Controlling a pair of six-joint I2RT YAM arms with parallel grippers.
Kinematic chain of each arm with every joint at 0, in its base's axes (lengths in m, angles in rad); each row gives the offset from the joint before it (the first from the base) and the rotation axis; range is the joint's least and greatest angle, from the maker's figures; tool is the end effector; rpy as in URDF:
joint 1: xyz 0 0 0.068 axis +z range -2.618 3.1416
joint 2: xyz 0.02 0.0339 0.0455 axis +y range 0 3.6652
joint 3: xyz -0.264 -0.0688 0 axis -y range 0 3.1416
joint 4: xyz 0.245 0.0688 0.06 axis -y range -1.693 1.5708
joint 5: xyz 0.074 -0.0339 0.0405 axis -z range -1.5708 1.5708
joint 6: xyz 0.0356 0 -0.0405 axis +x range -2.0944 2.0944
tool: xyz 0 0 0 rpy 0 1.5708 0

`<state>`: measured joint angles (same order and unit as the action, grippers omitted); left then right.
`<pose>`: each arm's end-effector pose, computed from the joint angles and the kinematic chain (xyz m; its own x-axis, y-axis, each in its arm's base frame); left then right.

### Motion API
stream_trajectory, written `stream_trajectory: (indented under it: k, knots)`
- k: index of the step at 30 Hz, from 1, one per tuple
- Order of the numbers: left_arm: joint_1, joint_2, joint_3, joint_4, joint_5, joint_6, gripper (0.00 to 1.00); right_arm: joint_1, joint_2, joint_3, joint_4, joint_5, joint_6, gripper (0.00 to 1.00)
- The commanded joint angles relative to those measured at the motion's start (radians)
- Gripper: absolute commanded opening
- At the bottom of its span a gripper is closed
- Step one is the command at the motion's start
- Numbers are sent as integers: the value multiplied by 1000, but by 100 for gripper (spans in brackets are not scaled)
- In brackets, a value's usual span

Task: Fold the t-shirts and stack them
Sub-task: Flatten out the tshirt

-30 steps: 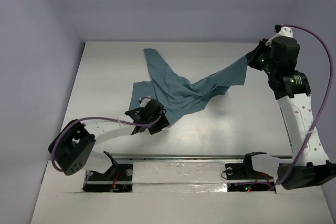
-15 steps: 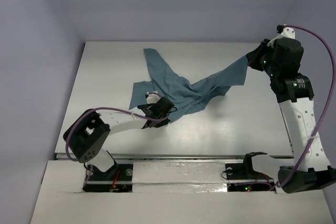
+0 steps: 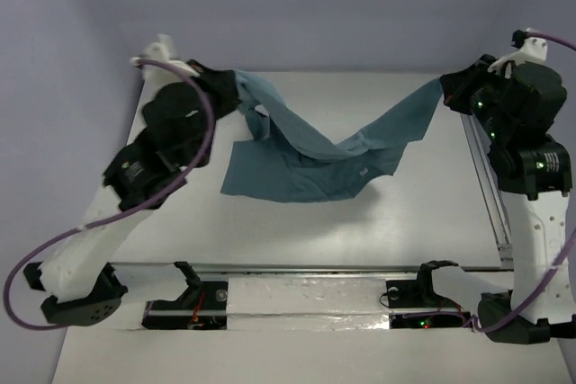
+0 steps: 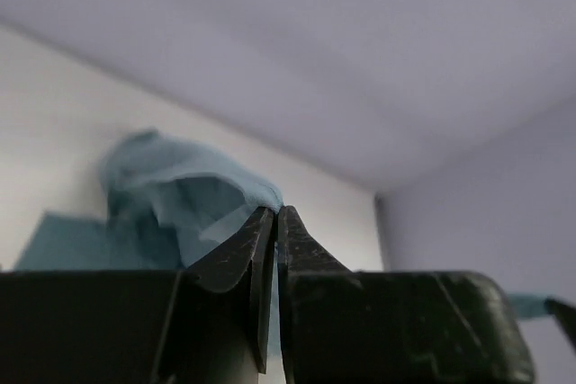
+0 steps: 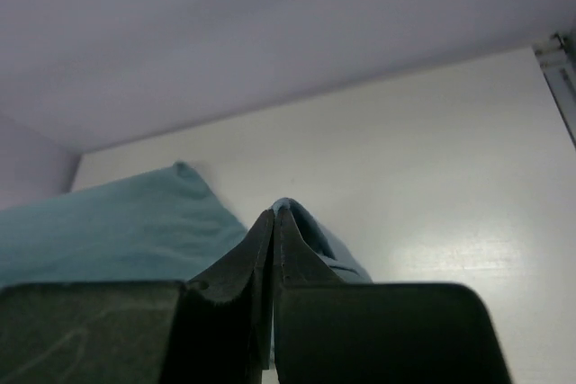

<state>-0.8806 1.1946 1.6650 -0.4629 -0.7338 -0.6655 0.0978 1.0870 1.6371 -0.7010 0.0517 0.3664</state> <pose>0.1550 -0.1503 0.5243 -0.0866 -0.6154 -0.7835 0.1180 0.7746 -0.6214 0.1823 0.0160 0.5100 -0.1564 0.3442 -0.9258 0.0100 0.9378 0.3469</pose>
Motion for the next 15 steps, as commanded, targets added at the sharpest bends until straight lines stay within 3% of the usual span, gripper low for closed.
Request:
stream_trajectory:
  k: [1,5,11,15]
  knots:
    - [20,17,41,-24,-135,202,0,-1,-27,85,46,-6,16,0]
    - [58,66,151,119,-87,326,0,-1,-1,164,40,-6,8,0]
    - [108,157,438,173,-46,438,0,-1,47,269,57,11,0,0]
    - [117,148,576,234,-36,509,0,-1,106,504,38,-4,16,0]
